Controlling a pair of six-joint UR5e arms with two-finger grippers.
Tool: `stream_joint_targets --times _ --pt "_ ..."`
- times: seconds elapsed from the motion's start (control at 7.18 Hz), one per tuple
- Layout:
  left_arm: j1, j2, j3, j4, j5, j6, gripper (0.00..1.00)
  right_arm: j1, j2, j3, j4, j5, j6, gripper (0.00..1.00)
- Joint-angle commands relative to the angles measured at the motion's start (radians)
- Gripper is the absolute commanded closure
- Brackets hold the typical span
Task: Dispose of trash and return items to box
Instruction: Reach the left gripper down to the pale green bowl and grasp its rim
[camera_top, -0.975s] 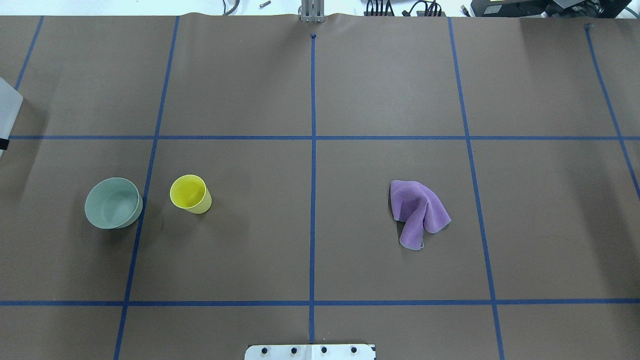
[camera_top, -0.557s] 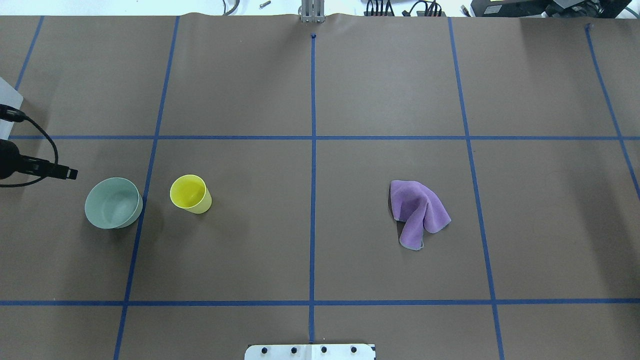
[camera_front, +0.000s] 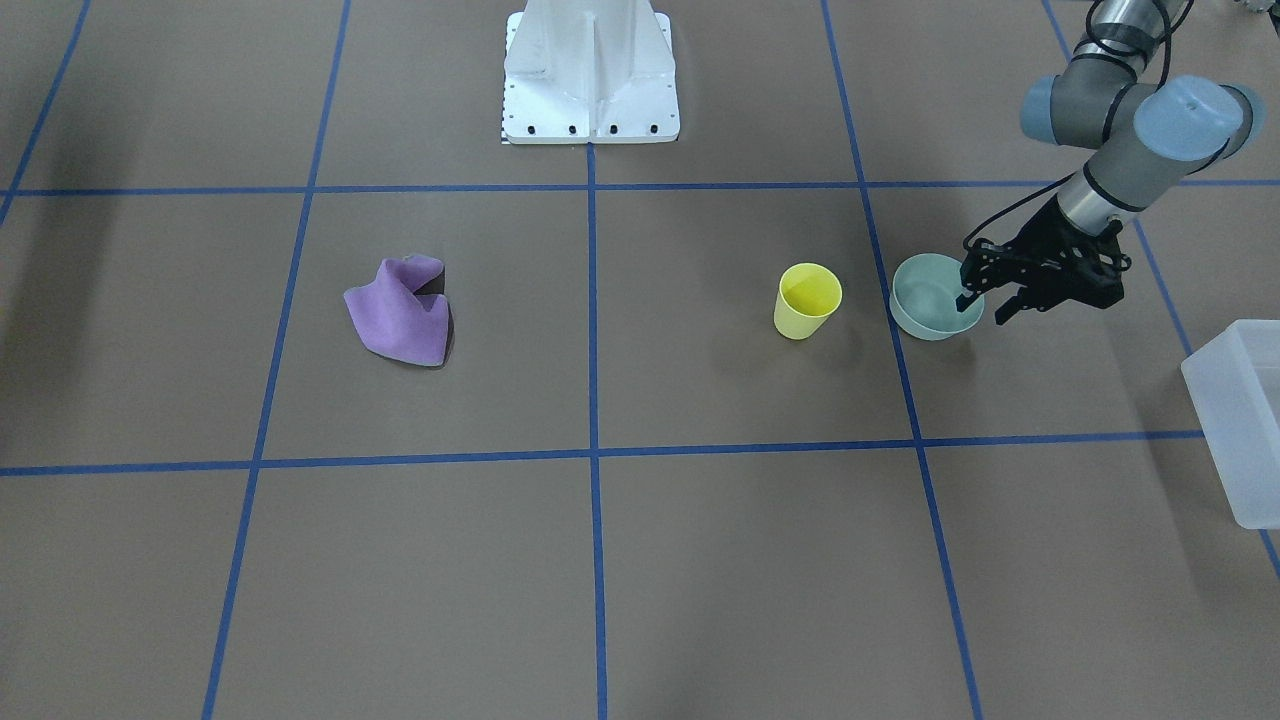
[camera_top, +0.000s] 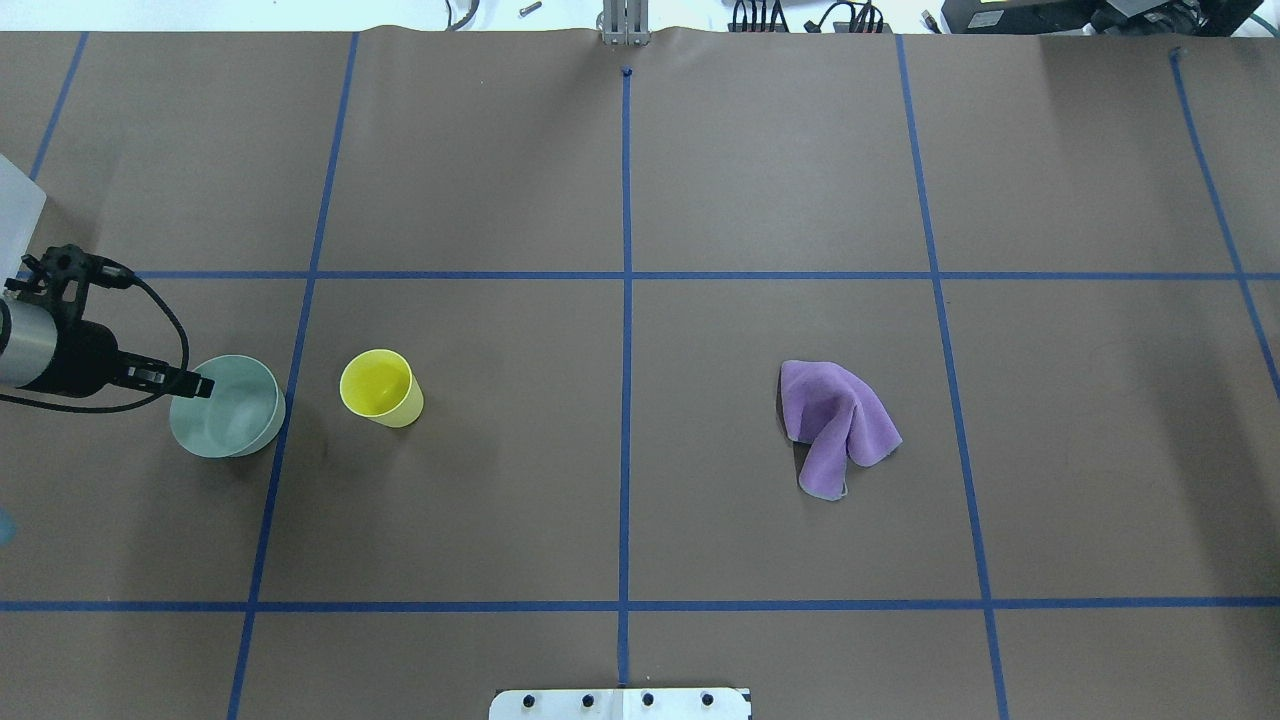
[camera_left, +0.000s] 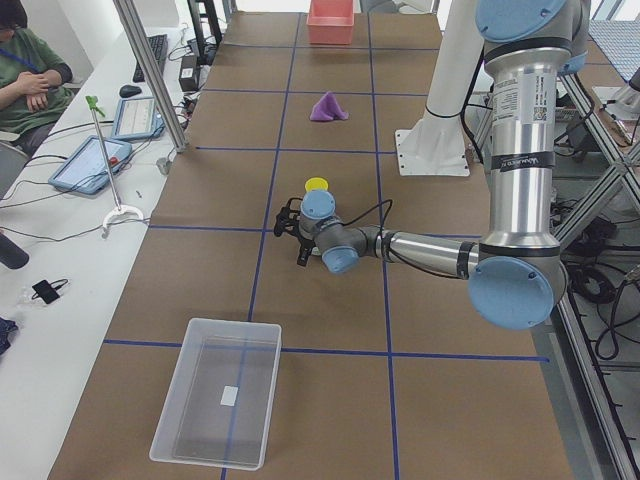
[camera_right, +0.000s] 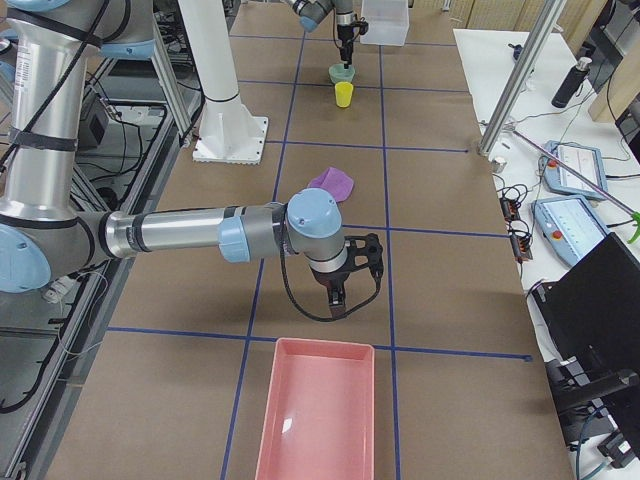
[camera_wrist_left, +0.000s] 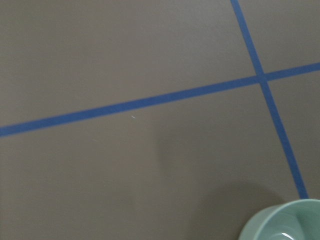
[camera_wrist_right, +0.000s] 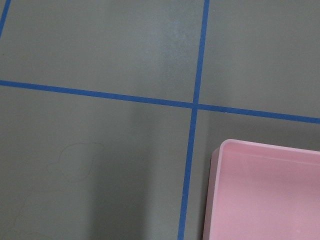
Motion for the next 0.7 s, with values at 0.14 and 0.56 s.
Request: stream_joint_targets --times 0.14,0.56 --pt "0.026 -0.01 -0.001 -0.029 0.01 0.007 1.0 0.0 0.0 0.0 0.001 0.001 0.0 0.0" --pt "-0.157 0.004 -0.018 -0.023 -0.151 0.012 1.0 0.001 0.0 0.0 0.001 0.001 0.0 0.0"
